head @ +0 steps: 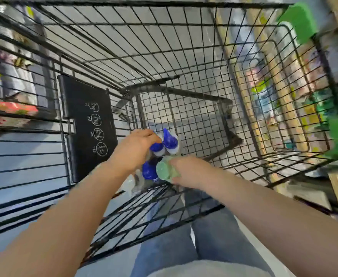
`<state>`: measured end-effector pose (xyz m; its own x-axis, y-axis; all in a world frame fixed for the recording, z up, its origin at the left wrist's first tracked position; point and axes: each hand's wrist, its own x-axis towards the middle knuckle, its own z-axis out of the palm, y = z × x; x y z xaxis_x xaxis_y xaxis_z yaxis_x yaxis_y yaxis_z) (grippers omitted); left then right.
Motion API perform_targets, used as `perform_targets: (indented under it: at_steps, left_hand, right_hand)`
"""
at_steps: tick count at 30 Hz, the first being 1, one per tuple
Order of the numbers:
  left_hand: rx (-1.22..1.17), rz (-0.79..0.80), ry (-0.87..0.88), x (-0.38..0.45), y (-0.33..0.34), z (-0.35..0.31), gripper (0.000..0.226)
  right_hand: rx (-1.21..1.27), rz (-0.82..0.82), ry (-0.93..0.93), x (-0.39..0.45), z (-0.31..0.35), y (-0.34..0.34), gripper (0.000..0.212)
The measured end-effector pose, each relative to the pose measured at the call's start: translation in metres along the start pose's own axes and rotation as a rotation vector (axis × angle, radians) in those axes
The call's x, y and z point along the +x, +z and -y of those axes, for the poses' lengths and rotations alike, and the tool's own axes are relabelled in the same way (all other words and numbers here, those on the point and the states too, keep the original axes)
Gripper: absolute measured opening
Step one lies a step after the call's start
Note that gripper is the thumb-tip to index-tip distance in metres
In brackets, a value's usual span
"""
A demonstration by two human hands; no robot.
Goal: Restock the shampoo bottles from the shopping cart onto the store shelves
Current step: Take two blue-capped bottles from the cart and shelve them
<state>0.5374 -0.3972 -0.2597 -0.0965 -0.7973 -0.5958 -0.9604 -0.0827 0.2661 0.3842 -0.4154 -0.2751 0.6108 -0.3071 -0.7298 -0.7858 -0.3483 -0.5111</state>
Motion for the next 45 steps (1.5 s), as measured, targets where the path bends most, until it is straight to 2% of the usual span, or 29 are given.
perform_targets:
  at_steps: [7, 12, 14, 17, 22, 26, 30, 34, 38, 45]
  left_hand:
    - [0.119, 0.087, 0.192, 0.043, 0.008, 0.019, 0.072]
    - [0.176, 0.147, 0.296, 0.063, 0.011, 0.017, 0.059]
    - [0.205, 0.172, 0.336, 0.071, 0.012, 0.015, 0.055]
    - [0.218, 0.209, 0.381, 0.078, 0.015, 0.013, 0.053]
    - [0.193, 0.240, 0.360, 0.086, 0.018, 0.002, 0.051]
    - [0.166, 0.186, 0.324, 0.086, 0.026, -0.006, 0.050]
    - [0.148, 0.157, 0.284, 0.086, 0.028, -0.014, 0.051]
    - [0.129, 0.109, 0.236, 0.083, 0.025, -0.025, 0.044]
    - [0.035, -0.007, 0.181, 0.072, 0.011, -0.038, 0.042]
    - [-0.076, -0.171, 0.275, 0.034, -0.037, -0.077, 0.044]
  right_hand:
    - [-0.024, -0.032, 0.113, 0.033, 0.008, 0.016, 0.045]
    - [-0.166, -0.044, 0.171, 0.049, 0.015, 0.022, 0.056]
    - [-0.198, -0.044, 0.182, 0.052, 0.015, 0.022, 0.052]
    - [-0.161, -0.091, 0.211, 0.050, 0.012, 0.021, 0.031]
    - [-0.130, -0.087, 0.296, 0.029, -0.012, 0.004, 0.035]
    - [-0.103, -0.069, 0.442, 0.023, -0.035, -0.005, 0.037]
    - [-0.078, -0.028, 0.484, 0.019, -0.047, -0.009, 0.048]
    - [-0.082, -0.118, 0.460, 0.006, -0.050, -0.008, 0.049]
    - [-0.119, -0.246, 0.471, -0.017, -0.045, -0.026, 0.044]
    - [-0.070, -0.559, 0.541, -0.104, -0.032, -0.043, 0.052]
